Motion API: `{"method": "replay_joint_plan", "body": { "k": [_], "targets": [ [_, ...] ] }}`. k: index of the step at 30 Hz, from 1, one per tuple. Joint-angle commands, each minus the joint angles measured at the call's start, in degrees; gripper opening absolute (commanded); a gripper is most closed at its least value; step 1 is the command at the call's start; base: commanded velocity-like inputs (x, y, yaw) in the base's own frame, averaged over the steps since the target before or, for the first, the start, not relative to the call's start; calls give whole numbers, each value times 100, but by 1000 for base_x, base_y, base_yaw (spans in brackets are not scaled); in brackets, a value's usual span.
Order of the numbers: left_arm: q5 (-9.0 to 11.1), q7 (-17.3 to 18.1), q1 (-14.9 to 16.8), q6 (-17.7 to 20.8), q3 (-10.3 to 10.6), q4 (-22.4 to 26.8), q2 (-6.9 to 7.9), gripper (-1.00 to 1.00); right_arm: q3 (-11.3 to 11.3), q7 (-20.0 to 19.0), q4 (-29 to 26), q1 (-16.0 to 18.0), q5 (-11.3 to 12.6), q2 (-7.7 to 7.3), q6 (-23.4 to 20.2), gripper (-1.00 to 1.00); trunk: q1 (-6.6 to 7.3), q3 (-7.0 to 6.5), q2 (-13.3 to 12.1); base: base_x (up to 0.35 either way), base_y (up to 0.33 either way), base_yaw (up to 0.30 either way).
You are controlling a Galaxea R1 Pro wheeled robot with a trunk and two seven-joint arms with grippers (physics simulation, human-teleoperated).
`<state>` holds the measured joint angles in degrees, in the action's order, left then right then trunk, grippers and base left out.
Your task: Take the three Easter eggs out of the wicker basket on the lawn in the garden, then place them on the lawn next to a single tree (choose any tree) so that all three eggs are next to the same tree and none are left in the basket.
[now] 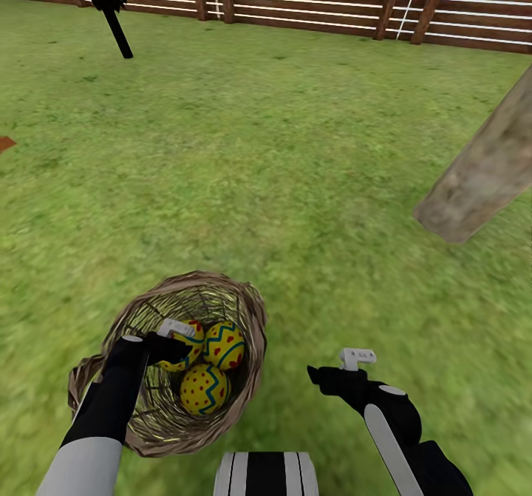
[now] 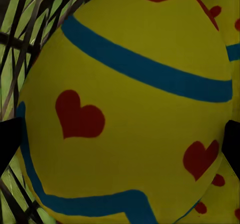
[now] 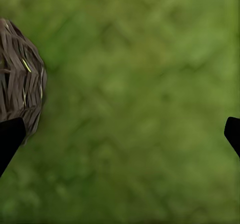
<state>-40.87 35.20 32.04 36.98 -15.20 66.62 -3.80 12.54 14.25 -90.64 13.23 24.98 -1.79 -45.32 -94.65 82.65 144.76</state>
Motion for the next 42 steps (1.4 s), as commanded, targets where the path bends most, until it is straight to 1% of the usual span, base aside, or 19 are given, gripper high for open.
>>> {"method": "replay_joint_plan", "body": {
  "k": [1,5,8,15,17,26,29,31,35,41,42],
  "targets": [
    [-61,57,4,2,-18,9,-7,-100,12,60,-6,4,60,-6,-12,100,1,4,2,0,0,0],
    [-67,61,4,12,-18,4,-8,-100,12,60,-6,4,60,-6,-12,100,1,4,2,0,0,0],
    [-64,92,11,246,-13,6,4,-100,12,60,-6,4,60,-6,-12,100,1,4,2,0,0,0],
    [-70,115,13,454,-3,28,8,-100,12,60,-6,4,60,-6,-12,100,1,4,2,0,0,0],
    [-69,117,13,475,-1,51,10,-100,12,60,-6,4,60,-6,-12,100,4,-18,0,0,0,0],
    [-62,122,13,505,-7,105,4,-100,12,60,-6,4,60,-6,-12,100,4,-18,0,0,0,0],
    [-62,129,13,609,-2,143,6,-100,10,60,-6,4,60,-6,-12,100,4,-18,0,0,0,0],
    [-57,159,11,652,-1,180,9,-100,9,60,-6,4,60,-6,-12,100,4,-18,0,0,0,0],
    [-68,367,12,736,3,215,15,-100,11,60,-6,4,60,-6,-12,100,4,-18,0,0,0,0],
    [-70,407,13,834,14,220,16,-100,12,60,-6,4,60,-6,-12,100,4,-18,0,0,0,0],
    [-67,415,13,852,43,222,18,-100,12,60,-6,4,60,-7,-12,100,4,-18,0,0,0,0]
  ]
}}
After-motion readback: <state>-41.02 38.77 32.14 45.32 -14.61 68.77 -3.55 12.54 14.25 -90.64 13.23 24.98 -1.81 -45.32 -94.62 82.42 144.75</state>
